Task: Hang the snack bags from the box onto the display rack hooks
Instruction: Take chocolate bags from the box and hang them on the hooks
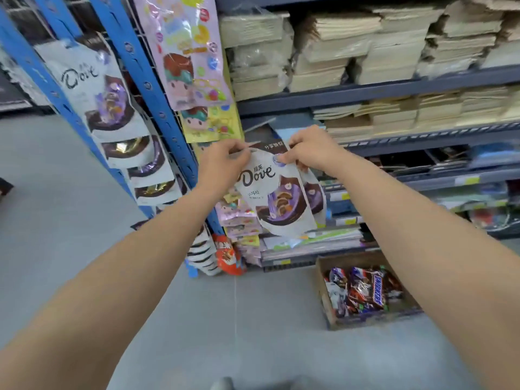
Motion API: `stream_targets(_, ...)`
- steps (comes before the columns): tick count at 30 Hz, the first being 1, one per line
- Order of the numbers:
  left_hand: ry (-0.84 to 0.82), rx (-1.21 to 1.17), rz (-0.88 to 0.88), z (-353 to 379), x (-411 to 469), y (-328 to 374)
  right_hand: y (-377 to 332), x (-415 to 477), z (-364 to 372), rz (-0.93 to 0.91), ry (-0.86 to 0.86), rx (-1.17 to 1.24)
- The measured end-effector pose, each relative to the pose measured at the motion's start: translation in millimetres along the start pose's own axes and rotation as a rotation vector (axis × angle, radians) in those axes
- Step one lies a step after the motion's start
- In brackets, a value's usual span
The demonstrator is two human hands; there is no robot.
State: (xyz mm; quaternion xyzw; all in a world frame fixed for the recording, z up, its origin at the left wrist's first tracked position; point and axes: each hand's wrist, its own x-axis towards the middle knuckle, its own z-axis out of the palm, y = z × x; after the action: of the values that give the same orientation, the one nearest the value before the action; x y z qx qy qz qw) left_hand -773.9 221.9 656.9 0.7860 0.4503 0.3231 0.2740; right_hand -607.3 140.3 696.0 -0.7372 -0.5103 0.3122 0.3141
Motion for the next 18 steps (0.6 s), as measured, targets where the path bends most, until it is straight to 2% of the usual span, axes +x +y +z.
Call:
stream_targets(4, 0.149, -0.044, 0.000, -78, 4, -22, -79, 12, 27, -0.087, -0.032, 0.067)
stream_targets(9, 0.306, 0.040, 0.054, -168, 28, -41, -154, 32, 69, -0.187, 0.010, 0.191)
stream_targets(15, 0.466, 0.080, 0.022, -238, 87, -69, -208, 64, 95, -0.304, 0.230, 0.206)
stream_targets(18, 0.533, 0.072, -0.026, -266, 119, -79, -226, 79, 101, -0.408, 0.541, 0.200)
